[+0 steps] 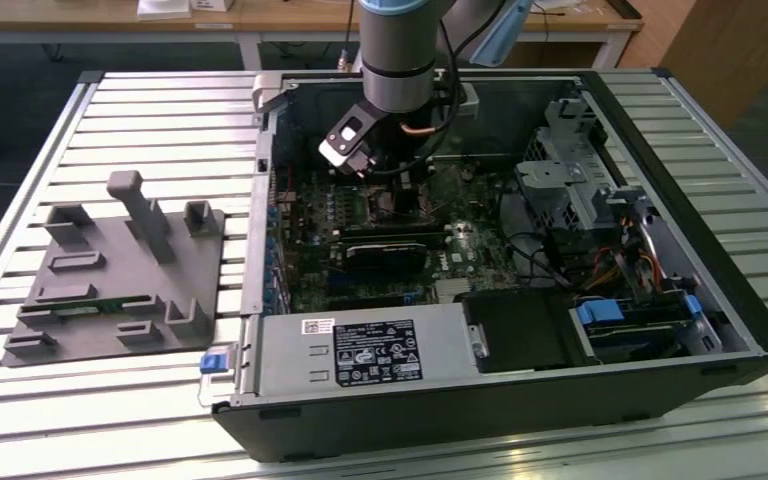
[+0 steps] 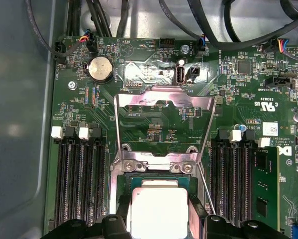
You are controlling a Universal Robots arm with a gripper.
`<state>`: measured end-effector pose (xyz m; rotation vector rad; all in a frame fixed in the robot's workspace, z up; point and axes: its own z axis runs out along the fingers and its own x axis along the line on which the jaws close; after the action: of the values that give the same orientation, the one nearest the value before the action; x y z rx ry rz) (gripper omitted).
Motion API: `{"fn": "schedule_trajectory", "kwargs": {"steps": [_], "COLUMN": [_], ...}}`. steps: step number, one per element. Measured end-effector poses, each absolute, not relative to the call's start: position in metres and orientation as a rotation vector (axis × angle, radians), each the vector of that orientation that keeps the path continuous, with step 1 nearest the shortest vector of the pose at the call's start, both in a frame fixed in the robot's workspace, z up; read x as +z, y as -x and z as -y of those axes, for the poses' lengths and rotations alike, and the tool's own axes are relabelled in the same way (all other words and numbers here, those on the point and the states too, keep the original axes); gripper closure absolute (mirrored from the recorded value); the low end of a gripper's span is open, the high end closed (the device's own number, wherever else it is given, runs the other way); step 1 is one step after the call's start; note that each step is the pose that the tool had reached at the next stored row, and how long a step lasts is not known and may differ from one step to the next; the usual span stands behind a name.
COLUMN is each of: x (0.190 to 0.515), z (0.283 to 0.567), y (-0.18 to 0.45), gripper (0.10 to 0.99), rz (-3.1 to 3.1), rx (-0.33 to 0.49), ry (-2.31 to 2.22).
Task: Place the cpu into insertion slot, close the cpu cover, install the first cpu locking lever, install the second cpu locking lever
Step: 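Place the cpu into insertion slot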
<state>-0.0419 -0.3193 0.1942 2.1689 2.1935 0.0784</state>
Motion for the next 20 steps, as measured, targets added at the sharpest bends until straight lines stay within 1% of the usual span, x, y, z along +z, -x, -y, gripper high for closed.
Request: {"fn": "schedule_trajectory", "kwargs": {"steps": [3, 4, 20], "x": [0.1941, 0.1941, 0.1935], "z": [0.3193, 0.3193, 0.3151], "y": [0.0419, 0.0419, 0.0417], "gripper": [0.537, 0.475, 0.475], "rz": [-2.193, -2.193, -2.194], "rx": [0.078, 0.078, 0.078], "ry": [-2.169, -2.169, -2.169]}}
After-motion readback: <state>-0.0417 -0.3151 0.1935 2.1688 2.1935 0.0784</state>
